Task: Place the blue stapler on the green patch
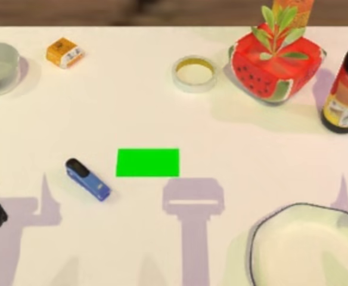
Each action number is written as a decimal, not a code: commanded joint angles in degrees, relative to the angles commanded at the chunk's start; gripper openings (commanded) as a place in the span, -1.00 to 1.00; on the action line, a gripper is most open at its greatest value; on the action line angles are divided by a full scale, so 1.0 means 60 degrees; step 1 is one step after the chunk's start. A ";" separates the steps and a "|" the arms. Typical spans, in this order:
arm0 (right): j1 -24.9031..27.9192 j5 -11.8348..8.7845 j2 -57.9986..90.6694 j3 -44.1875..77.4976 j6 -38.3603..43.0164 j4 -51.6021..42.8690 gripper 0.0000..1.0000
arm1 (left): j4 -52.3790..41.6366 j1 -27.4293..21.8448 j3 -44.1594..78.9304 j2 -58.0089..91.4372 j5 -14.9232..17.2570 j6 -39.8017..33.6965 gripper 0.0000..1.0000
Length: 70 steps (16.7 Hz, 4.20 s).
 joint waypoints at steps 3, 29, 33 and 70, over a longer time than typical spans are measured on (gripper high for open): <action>0.0000 0.0000 0.0000 0.0000 0.0000 0.0000 1.00 | -0.0074 -0.0025 0.0093 0.0095 0.0008 -0.0075 1.00; 0.0000 0.0000 0.0000 0.0000 0.0000 0.0000 1.00 | -1.1184 -0.2537 1.4983 1.8686 0.0001 -1.0715 1.00; 0.0000 0.0000 0.0000 0.0000 0.0000 0.0000 1.00 | -1.1316 -0.2570 1.5195 1.8888 0.0009 -1.0856 1.00; 0.0000 0.0000 0.0000 0.0000 0.0000 0.0000 1.00 | -0.7897 -0.2547 1.2946 2.0058 0.0017 -1.0816 -1.00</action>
